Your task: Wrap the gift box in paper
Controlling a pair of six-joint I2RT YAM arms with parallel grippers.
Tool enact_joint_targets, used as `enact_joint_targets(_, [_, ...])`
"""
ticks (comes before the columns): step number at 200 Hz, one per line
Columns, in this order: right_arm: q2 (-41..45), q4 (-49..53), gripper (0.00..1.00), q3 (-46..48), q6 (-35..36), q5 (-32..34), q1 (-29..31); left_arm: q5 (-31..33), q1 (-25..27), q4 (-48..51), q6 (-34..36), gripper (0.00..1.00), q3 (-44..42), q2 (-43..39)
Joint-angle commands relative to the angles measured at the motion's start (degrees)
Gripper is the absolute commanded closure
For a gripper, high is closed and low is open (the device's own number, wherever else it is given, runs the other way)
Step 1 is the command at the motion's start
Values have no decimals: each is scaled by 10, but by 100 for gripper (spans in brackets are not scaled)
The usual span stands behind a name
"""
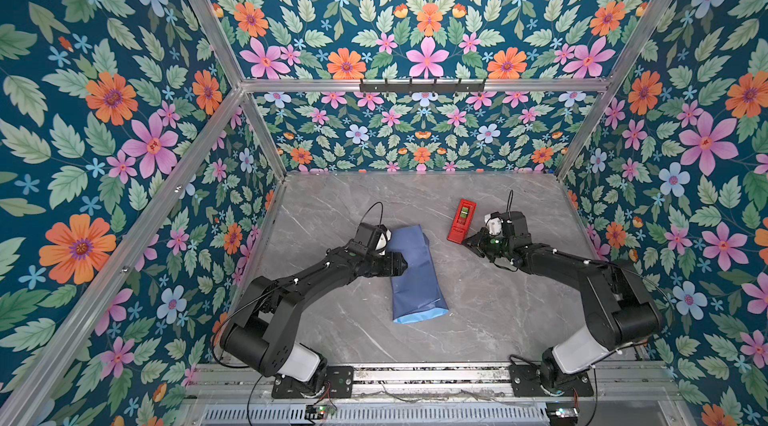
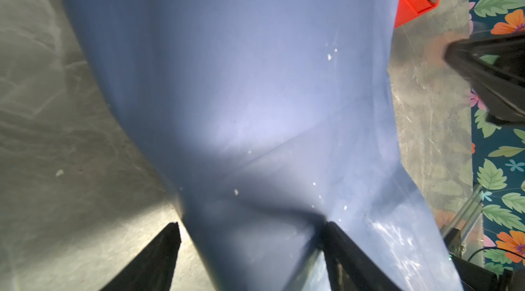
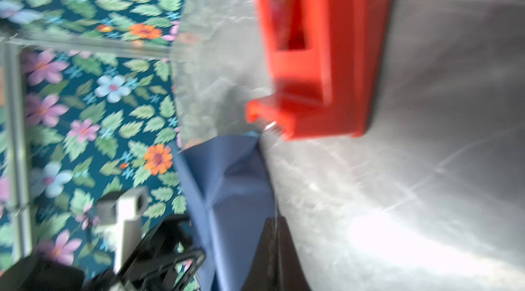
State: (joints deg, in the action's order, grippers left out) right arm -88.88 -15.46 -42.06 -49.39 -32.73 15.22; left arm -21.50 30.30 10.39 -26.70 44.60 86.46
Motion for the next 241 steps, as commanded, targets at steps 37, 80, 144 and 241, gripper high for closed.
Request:
enact_joint_targets(37, [74,-74,100,14,96,91,133,60,1,88,19,20,-10,19])
enact_joint_targets(80, [39,-100,100,-3,138,215,227,59,1,89,21,20,-10,19])
enact_joint_targets(144, [-21,-148,100,-12,143,326,281,59,1,89,23,20,-10,20])
enact_joint_targets(241, [-23,-173,100,26,143,396,305,57,1,88,26,20,-11,20])
